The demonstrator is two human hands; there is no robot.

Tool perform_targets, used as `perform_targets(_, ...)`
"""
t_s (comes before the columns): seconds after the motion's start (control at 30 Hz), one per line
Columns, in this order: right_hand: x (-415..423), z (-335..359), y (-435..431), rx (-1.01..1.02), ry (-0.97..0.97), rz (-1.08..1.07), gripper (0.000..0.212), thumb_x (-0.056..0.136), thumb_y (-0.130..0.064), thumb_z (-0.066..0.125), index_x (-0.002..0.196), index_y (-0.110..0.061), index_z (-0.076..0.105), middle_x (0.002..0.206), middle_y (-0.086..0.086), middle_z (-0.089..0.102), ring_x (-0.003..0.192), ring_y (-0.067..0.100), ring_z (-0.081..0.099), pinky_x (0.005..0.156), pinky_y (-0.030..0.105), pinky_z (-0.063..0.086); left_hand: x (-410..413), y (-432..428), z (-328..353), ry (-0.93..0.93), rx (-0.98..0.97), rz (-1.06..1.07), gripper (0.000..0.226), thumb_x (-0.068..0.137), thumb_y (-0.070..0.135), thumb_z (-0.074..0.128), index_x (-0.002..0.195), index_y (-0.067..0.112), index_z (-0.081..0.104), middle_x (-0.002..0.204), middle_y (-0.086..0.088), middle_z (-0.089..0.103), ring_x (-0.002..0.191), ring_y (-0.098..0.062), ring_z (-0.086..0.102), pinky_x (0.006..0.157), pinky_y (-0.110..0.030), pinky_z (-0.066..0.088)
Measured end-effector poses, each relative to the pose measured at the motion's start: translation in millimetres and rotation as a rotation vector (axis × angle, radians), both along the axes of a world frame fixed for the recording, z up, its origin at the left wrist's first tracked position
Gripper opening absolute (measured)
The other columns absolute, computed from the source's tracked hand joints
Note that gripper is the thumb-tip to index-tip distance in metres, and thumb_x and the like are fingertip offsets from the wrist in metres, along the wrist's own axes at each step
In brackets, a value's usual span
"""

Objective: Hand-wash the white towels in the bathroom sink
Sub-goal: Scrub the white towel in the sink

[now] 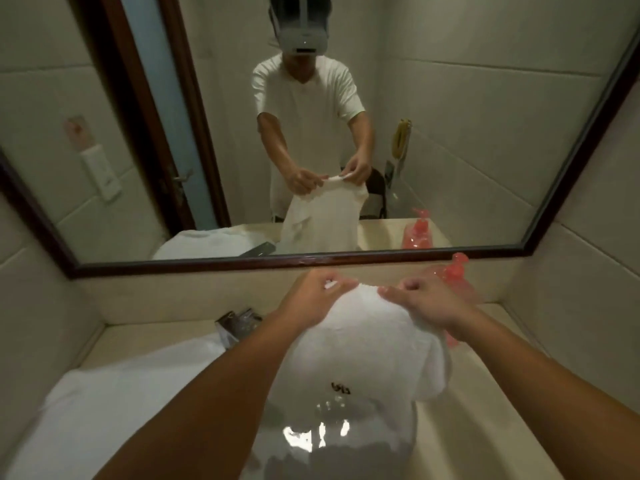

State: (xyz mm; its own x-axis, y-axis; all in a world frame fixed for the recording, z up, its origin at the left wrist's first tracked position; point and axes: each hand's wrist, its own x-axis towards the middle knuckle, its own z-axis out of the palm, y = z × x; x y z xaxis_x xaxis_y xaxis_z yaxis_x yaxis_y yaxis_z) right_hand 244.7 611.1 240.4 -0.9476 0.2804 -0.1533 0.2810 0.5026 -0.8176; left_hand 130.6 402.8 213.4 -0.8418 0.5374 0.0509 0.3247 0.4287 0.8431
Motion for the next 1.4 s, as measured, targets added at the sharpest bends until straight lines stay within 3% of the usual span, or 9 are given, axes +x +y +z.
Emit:
perform_targets(0.3,-56,-105,-31,0.083,-0.216,0.032,0.047,0.093,-0.048,0.077,0.063,-0.017,0.057,0.062,0.001,0.054,0.057,0.013,0.05,0.055,0.028,0.037,-22,-30,-104,-0.014,-0.325,0.101,0.038,0.099,0.052,0.063,0.094,0.016,0.071,0.091,-0.004,0.068,0.085,-0.021,0.062,0.065,-0.032,0.036)
perform_targets(0.4,-84,-181,-32,0.104,-0.295,0.077,0.054,0.095,-0.048,0.074,0.056,-0.02,0.05,0.054,-0.005,0.046,0.052,0.012,0.045,0.052,0.031,0.031,-36,-28,-177,-0.028,-0.405,0.135,0.031,0.106,0.04,0.055,0.112,0.02,0.078,0.102,-0.008,0.071,0.094,-0.022,0.062,0.07,-0.028,0.03)
perform_targets(0.53,-115,-285,-33,0.125,-0.326,0.123,0.049,0.101,-0.046,0.067,0.063,-0.018,0.053,0.057,-0.005,0.048,0.057,0.016,0.049,0.052,0.03,0.033,-55,-26,-276,-0.165,-0.487,0.183,0.032,0.109,0.046,0.044,0.12,0.037,0.073,0.111,0.001,0.068,0.107,-0.024,0.064,0.09,-0.037,0.049)
perform_targets(0.63,-132,-332,-35,0.098,-0.345,0.155,0.032,0.106,-0.04,0.058,0.11,-0.011,0.072,0.095,0.003,0.069,0.093,0.025,0.066,0.076,0.031,0.046,-59,-25,-325,-0.154,-0.502,0.259,0.047,0.104,0.057,0.049,0.138,0.027,0.062,0.134,-0.003,0.066,0.123,-0.029,0.059,0.103,-0.041,0.048)
perform_targets(0.7,-128,-353,-31,0.272,-0.377,0.277,0.05,0.108,-0.045,0.051,0.149,-0.017,0.054,0.139,0.007,0.064,0.128,0.027,0.059,0.104,0.036,0.046,-54,-31,-349,-0.061,-0.54,0.289,0.062,0.102,0.065,0.045,0.142,0.021,0.058,0.134,-0.005,0.067,0.122,-0.029,0.062,0.103,-0.039,0.048)
perform_targets(0.8,-107,-376,-27,0.521,-0.315,0.341,0.069,0.108,-0.053,0.04,0.165,-0.016,0.029,0.163,0.012,0.041,0.148,0.033,0.042,0.12,0.043,0.033,-43,-46,-379,0.009,-0.655,0.359,0.083,0.095,0.078,0.024,0.143,0.018,0.056,0.129,-0.004,0.066,0.12,-0.028,0.061,0.102,-0.042,0.045)
perform_targets(1.03,-94,-416,-42,0.26,-0.389,0.089,0.062,0.102,-0.044,0.062,0.152,-0.01,0.044,0.148,0.014,0.052,0.136,0.035,0.05,0.105,0.038,0.043,-40,-34,-396,-0.116,-0.737,0.306,0.083,0.087,0.088,0.015,0.144,0.036,0.047,0.135,-0.001,0.054,0.123,-0.028,0.055,0.101,-0.044,0.041)
perform_targets(1.27,-111,-410,-92,-0.175,-0.216,-0.136,0.026,0.103,-0.044,0.059,0.128,-0.038,0.058,0.124,-0.009,0.069,0.113,0.016,0.065,0.104,0.043,0.052,-23,-34,-401,-0.356,-0.244,0.478,0.051,0.095,0.076,0.038,0.112,0.039,0.068,0.105,0.011,0.074,0.099,-0.015,0.069,0.089,-0.037,0.055)
perform_targets(1.4,-128,-409,-124,-0.407,-0.23,-0.279,0.018,0.11,-0.043,0.044,0.112,-0.033,0.059,0.108,-0.005,0.07,0.101,0.017,0.067,0.093,0.041,0.054,-26,-27,-404,-0.419,-0.157,0.478,0.049,0.099,0.073,0.038,0.129,0.041,0.061,0.123,0.013,0.068,0.112,-0.013,0.065,0.1,-0.036,0.052)
